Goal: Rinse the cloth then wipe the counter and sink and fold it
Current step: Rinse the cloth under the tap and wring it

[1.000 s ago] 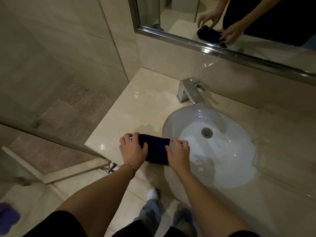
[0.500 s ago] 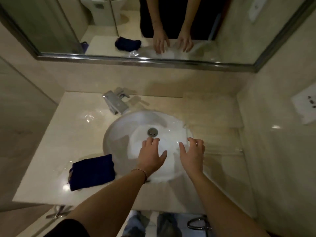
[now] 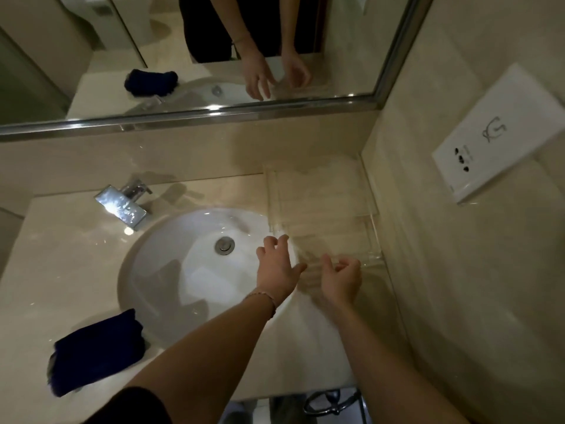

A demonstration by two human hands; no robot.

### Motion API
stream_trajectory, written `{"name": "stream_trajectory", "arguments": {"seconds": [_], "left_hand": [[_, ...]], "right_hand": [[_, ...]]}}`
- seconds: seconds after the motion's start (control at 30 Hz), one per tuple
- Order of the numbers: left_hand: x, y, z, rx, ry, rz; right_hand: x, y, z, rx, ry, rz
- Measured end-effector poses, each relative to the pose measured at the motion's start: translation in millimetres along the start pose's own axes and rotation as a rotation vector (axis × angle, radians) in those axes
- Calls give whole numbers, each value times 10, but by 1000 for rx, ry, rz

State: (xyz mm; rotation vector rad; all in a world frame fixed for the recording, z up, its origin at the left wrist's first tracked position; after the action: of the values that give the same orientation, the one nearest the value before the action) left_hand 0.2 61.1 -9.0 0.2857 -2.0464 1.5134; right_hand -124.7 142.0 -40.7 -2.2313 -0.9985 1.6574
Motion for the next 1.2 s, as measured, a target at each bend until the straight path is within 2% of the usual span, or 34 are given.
{"name": "stream_trajectory", "arguments": {"seconds": [0.2,0.5,0.7,0.93,1.1,1.2], "left_hand": [[-70,85,75,-1,-162,-113],[-75,64,141,38,-175,-203],[-84,5,243,153,-192,-232],[10,-5,467,204,-110,-72],[46,-7,636,226,-2,109],[42,-25,732,207,-14,91]], "right_hand": [[58,15,124,100,231,102],[-16,124,215,57,303,147],[-45,312,303,8,339,193],[-213,374,481,-10,320,257],[-292,452,637,-52,386,361],[-338,502,689,-50,399,404]]}}
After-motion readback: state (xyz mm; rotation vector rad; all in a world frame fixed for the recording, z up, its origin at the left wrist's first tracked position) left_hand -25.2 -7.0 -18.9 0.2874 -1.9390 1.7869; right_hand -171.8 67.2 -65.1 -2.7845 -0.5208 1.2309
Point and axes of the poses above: each hand's wrist, its own z-axis towards the middle knuckle, its own y-axis out of the palm, x = y × z, the point moved 3 cm from there along z, towards the middle knuckle, and after that the axes turned 9 degrees about x, right-handed, at the moved point
